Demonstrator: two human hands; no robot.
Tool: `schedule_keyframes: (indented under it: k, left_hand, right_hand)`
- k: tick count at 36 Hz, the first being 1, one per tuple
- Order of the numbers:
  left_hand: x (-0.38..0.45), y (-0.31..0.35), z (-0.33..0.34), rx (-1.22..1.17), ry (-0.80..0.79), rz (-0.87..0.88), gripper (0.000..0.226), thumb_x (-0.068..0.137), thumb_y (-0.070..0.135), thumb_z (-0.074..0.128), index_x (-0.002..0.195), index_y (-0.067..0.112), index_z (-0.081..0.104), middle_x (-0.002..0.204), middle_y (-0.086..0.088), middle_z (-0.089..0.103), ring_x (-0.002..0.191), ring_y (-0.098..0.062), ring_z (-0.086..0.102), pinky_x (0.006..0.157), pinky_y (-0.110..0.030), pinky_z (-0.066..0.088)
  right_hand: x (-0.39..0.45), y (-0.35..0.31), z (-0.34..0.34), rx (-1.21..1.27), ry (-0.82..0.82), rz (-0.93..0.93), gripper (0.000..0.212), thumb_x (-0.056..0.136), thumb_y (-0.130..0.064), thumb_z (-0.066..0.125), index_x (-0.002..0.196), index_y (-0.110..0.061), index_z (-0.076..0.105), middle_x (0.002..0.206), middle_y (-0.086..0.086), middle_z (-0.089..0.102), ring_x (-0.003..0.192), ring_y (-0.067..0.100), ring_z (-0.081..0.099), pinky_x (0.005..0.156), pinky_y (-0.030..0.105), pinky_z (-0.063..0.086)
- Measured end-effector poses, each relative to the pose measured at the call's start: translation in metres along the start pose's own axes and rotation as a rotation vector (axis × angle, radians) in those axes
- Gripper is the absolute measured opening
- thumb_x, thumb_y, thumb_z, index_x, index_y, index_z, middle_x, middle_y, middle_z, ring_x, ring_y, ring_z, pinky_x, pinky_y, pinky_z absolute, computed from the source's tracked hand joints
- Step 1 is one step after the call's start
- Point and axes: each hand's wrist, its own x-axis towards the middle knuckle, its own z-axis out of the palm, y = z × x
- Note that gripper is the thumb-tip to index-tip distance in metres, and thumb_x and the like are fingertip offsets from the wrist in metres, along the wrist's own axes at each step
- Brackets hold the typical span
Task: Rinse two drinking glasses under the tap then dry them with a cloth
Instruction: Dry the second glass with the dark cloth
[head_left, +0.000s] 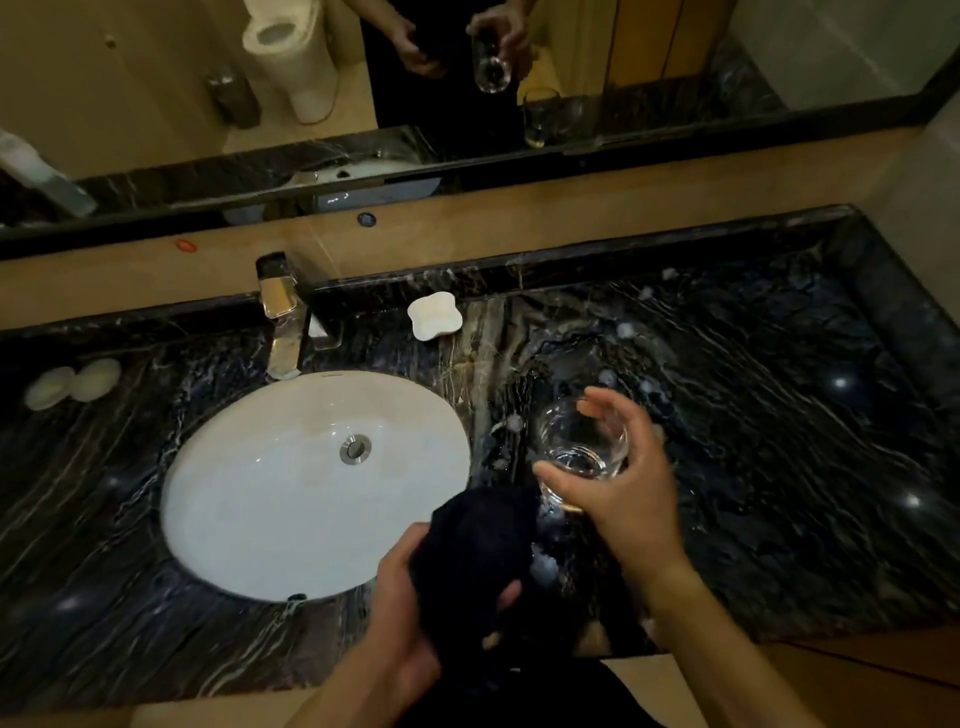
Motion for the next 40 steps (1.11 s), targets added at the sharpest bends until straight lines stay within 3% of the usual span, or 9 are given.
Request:
schedule_keyframes:
  k: [6,9,12,14,16,21,31,37,40]
  left_hand:
    - [0.021,0.021,-0.033,0.08,0.07,0.031,0.033,0.077,0.025,0.055,0.069,0.002,0.076,0.078,-0.017,0.072,0.069,-0.031,0.067,0.074,-0.046,0.053]
    - [0.031,0.027,-0.048,0.118,0.095,-0.03,0.034,0.083,0.026,0.054,0.086,-0.002,0.073,0.082,-0.02,0.071,0.068,-0.034,0.068,0.071,-0.045,0.053]
    - [0.038,0.034,-0.06,0.124,0.076,-0.097,0.036,0.076,0.028,0.059,0.091,0.0,0.075,0.093,-0.023,0.073,0.073,-0.038,0.068,0.063,-0.045,0.058]
    - [0.043,0.037,-0.066,0.107,0.065,-0.13,0.039,0.076,0.027,0.06,0.1,-0.001,0.072,0.1,-0.024,0.071,0.081,-0.039,0.066,0.07,-0.048,0.057]
    - [0.048,0.039,-0.071,0.091,0.043,-0.146,0.038,0.081,0.025,0.059,0.105,-0.002,0.069,0.105,-0.025,0.069,0.086,-0.037,0.065,0.08,-0.05,0.053]
    - [0.061,0.038,-0.078,0.104,-0.002,-0.174,0.039,0.082,0.029,0.063,0.107,-0.001,0.067,0.104,-0.022,0.066,0.083,-0.037,0.064,0.078,-0.048,0.052]
    - [0.063,0.029,-0.067,0.226,-0.078,-0.177,0.048,0.079,0.029,0.068,0.119,0.003,0.063,0.096,-0.02,0.065,0.072,-0.033,0.061,0.063,-0.038,0.046]
    - [0.057,0.016,-0.06,0.29,-0.055,-0.14,0.026,0.08,0.024,0.062,0.097,0.007,0.069,0.095,-0.02,0.072,0.074,-0.034,0.067,0.059,-0.037,0.051]
    - [0.057,0.006,-0.059,0.273,-0.049,-0.106,0.022,0.078,0.022,0.062,0.088,0.006,0.073,0.098,-0.024,0.073,0.078,-0.036,0.069,0.06,-0.039,0.054]
  right_hand:
    - [0.007,0.036,0.034,-0.224,0.153,0.089,0.081,0.059,-0.028,0.094,0.124,-0.048,0.048,0.122,-0.013,0.058,0.115,0.009,0.054,0.101,0.029,0.046]
    - [0.007,0.051,0.052,-0.37,0.228,0.054,0.079,0.061,-0.024,0.093,0.122,-0.046,0.048,0.112,-0.03,0.048,0.116,0.018,0.052,0.101,0.038,0.047]
    - [0.008,0.066,0.061,-0.408,0.283,0.115,0.076,0.064,-0.021,0.092,0.12,-0.046,0.047,0.111,-0.022,0.048,0.12,0.022,0.051,0.103,0.042,0.045]
    - [0.009,0.074,0.062,-0.429,0.311,0.139,0.074,0.065,-0.022,0.092,0.121,-0.042,0.049,0.116,-0.014,0.05,0.12,0.021,0.051,0.103,0.044,0.046]
    - [0.009,0.078,0.061,-0.435,0.322,0.148,0.071,0.066,-0.023,0.091,0.121,-0.041,0.05,0.119,-0.012,0.052,0.121,0.02,0.05,0.105,0.041,0.045]
    - [0.009,0.081,0.061,-0.409,0.303,0.203,0.069,0.07,-0.023,0.09,0.12,-0.044,0.047,0.125,-0.015,0.049,0.128,0.016,0.046,0.103,0.025,0.036]
    - [0.005,0.087,0.061,-0.436,0.301,0.209,0.073,0.07,-0.024,0.089,0.129,-0.037,0.048,0.134,-0.01,0.05,0.131,0.019,0.044,0.111,0.04,0.041]
    - [-0.006,0.084,0.055,-0.451,0.252,0.185,0.091,0.072,-0.03,0.088,0.147,-0.032,0.037,0.151,-0.001,0.033,0.138,0.012,0.033,0.113,0.028,0.029]
    - [-0.031,0.082,0.046,-0.527,0.32,0.06,0.077,0.073,-0.031,0.087,0.139,-0.024,0.05,0.14,-0.001,0.043,0.131,0.019,0.043,0.109,0.035,0.041]
